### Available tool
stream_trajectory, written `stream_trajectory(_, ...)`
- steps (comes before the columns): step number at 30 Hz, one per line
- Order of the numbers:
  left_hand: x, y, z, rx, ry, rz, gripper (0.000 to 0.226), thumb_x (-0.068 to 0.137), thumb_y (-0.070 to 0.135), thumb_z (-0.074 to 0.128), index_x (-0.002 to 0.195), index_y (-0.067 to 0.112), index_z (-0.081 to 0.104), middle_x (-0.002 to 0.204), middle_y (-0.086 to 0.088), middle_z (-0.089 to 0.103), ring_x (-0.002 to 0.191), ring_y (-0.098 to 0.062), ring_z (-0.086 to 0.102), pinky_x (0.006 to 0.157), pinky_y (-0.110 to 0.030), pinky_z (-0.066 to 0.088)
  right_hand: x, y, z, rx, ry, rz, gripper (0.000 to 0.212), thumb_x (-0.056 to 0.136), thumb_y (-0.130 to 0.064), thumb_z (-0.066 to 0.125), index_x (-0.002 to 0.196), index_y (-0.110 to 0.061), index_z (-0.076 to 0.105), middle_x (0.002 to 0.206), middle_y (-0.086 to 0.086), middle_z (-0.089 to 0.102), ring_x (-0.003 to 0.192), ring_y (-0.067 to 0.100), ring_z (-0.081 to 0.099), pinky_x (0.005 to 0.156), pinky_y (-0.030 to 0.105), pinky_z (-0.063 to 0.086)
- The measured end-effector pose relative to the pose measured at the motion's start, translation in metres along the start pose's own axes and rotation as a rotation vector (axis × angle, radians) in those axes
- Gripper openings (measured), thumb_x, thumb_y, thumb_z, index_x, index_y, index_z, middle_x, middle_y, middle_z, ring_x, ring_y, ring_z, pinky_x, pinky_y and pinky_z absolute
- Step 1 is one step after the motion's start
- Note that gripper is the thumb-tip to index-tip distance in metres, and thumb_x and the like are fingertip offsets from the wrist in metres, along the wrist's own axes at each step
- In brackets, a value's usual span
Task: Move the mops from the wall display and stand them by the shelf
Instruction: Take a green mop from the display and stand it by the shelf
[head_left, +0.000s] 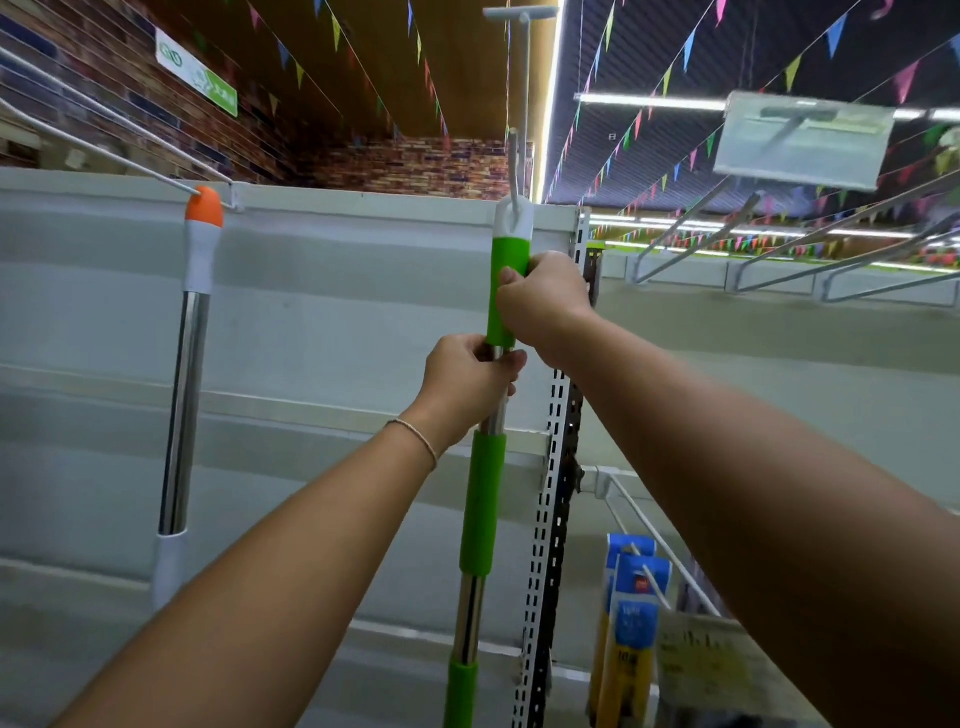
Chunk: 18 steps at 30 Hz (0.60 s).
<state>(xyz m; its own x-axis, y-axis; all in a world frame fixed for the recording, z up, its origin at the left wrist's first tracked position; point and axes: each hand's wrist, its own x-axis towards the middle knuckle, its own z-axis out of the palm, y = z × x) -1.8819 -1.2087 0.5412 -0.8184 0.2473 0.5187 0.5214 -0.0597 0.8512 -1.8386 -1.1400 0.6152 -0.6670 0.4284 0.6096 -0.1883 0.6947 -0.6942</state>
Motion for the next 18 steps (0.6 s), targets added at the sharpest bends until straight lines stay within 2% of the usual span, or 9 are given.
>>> stream_trajectory(8, 0.025, -0.011, 0.015, 0.001, 0.048, -0.046, 0.017, 0.087, 0.019, 0.068, 0.097, 0.005, 0.068, 0.081, -0.012, 0.069, 0.068, -0.023, 0.065, 0.082, -0.046, 0.058, 0.030, 0.014, 0.005, -0.027, -0.028, 0.019, 0.024, 0.097, -0.026, 0.056, 0.110, -0.006, 0.057, 0.100, 0.012, 0.064, 0.089, 0.027, 0.066, 0.081, 0.041, 0.058)
stream_trajectory(13, 0.035, -0.015, 0.022, -0.004, 0.069, -0.062, 0.018, 0.087, 0.021, 0.068, 0.097, 0.007, 0.069, 0.081, -0.011, 0.070, 0.068, -0.022, 0.065, 0.083, -0.046, 0.058, 0.046, 0.023, 0.010, -0.049, -0.034, 0.035, 0.026, 0.097, -0.027, 0.055, 0.112, -0.006, 0.056, 0.101, 0.012, 0.064, 0.087, 0.027, 0.065, 0.069, 0.035, 0.054)
stream_trajectory(18, 0.039, -0.019, 0.025, 0.003, 0.078, -0.071, 0.018, 0.087, 0.024, 0.067, 0.097, 0.008, 0.068, 0.083, -0.011, 0.070, 0.071, -0.022, 0.066, 0.083, -0.045, 0.058, 0.055, 0.028, 0.013, -0.021, -0.040, 0.042, 0.027, 0.097, -0.028, 0.057, 0.114, -0.007, 0.055, 0.103, 0.012, 0.064, 0.091, 0.026, 0.066, 0.078, 0.036, 0.058)
